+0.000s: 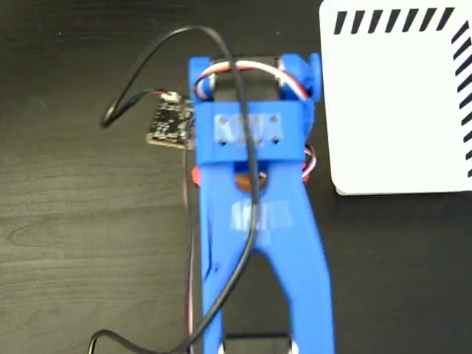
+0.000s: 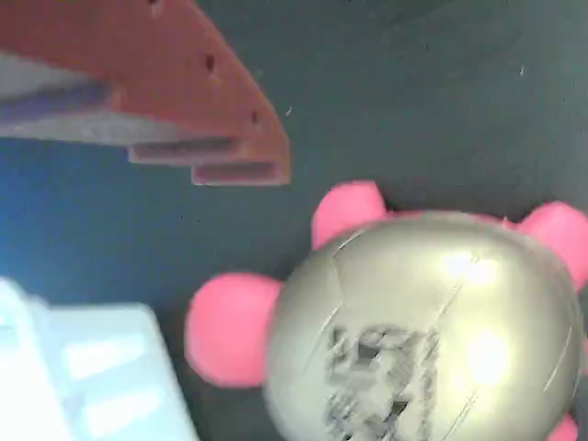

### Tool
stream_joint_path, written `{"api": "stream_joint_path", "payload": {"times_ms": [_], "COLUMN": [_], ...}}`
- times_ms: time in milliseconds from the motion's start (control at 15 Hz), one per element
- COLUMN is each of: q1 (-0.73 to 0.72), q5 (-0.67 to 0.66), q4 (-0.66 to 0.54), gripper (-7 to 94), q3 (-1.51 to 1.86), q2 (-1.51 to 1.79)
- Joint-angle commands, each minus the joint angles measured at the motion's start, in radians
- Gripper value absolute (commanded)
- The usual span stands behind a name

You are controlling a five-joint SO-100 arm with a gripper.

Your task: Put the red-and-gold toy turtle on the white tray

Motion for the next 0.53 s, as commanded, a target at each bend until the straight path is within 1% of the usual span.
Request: {"api": "stream_joint_path", "payload": {"times_ms": [0, 467], "q1": [-0.008, -0.017], "q5": [0.018, 0.051], "q4": [-0.006, -0.14], "gripper": [51, 51], "q3": [-0.012, 0.092], "q2": [0.006, -0.063]}}
